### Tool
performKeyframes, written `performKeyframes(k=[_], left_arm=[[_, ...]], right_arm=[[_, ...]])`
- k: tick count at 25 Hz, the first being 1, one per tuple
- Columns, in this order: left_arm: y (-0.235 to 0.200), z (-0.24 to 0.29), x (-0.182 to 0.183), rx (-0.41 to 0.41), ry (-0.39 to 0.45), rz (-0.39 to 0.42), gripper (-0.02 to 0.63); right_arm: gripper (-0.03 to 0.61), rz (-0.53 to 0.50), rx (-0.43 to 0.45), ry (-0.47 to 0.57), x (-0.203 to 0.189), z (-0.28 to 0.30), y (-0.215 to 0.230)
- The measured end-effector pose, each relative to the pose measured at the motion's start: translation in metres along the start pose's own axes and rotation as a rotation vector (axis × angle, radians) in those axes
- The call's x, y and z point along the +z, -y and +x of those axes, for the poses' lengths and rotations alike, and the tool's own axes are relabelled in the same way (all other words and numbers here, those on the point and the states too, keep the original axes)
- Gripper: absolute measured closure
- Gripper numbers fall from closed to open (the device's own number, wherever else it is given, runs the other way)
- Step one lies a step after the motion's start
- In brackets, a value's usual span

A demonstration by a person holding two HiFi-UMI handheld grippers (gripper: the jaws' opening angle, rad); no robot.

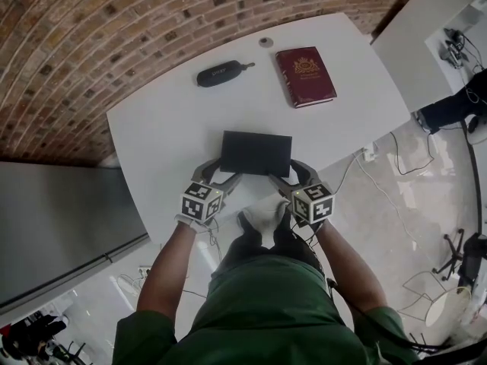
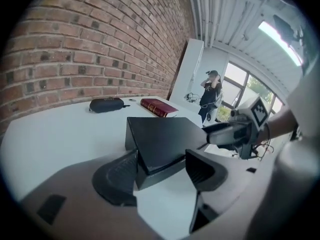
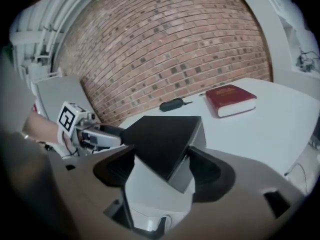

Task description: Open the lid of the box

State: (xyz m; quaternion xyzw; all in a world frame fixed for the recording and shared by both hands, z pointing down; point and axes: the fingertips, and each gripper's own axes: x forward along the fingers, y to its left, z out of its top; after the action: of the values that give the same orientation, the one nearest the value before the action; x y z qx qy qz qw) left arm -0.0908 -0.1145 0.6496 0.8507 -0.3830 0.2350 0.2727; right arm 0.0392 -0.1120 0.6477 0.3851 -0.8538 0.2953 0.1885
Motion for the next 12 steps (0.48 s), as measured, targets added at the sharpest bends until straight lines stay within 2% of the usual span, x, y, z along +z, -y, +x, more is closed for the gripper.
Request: performKeyframes(k=[2, 3, 6, 8, 12], left_arm=[[-0.001, 0.0, 0.001, -0.002, 0.004, -0.011, 0.319], [-0.001, 0.0, 0.001, -0.001, 0.002, -0.005, 0.318], [0.0, 0.001, 0.0, 0.003, -0.004, 0.023, 0.313], [0.001, 0.002, -0.001, 0.009, -0.013, 0.056, 0.31], [0.001, 0.006, -0.009, 0.044, -0.055, 0.185, 0.307]], right_arm=[[0.167, -0.099, 0.023, -0.034, -0.003, 0.002, -0.01], [0.155, -0.144, 0.012, -0.055, -0.006, 0.003, -0.011], [0.232, -0.215, -0.057, -0.078, -0.008, 0.004, -0.003], [0.236, -0.22, -0.072, -0.072, -0.007, 0.005, -0.002], [0.241, -0.211, -0.072, -0.06, -0.007, 0.004, -0.003]])
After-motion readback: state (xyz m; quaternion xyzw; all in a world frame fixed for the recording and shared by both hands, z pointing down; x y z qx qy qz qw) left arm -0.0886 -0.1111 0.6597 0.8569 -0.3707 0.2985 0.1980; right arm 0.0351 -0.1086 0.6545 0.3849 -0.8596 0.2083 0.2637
